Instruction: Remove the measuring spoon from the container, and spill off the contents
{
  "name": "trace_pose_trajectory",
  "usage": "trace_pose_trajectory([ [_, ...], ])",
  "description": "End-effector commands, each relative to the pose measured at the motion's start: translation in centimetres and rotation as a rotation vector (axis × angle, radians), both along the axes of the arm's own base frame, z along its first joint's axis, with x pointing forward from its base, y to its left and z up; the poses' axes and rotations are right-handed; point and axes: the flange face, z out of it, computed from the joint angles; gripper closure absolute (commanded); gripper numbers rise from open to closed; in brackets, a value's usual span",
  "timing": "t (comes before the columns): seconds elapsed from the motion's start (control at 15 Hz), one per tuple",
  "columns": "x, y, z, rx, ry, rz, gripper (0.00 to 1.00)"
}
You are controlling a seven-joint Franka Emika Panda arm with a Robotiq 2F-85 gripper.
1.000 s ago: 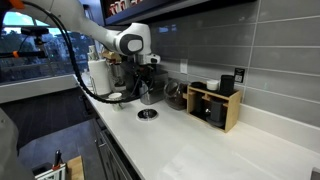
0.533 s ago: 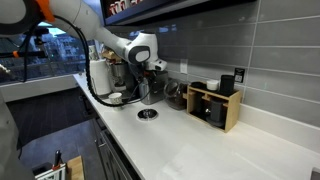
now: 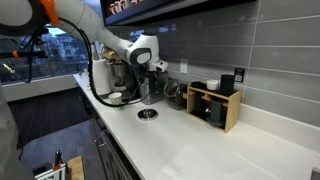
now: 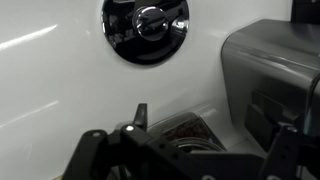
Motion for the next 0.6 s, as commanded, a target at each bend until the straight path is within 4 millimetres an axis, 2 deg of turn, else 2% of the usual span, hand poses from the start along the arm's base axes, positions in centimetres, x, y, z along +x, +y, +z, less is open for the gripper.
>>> trace_pose_trajectory([
  [0.0, 1.2, -0.8, -1.1, 0.057, 0.011, -0.055, 0.0],
  [0.4, 3.0, -2.0, -3.7, 0.175, 0.053, -0.168, 0.0],
  [0.47, 3.3, -2.1, -4.0, 0.188, 0.047, -0.188, 0.03],
  [0.53, 3.8, -2.5, -4.1, 0.193, 0.02, -0.216, 0.13],
])
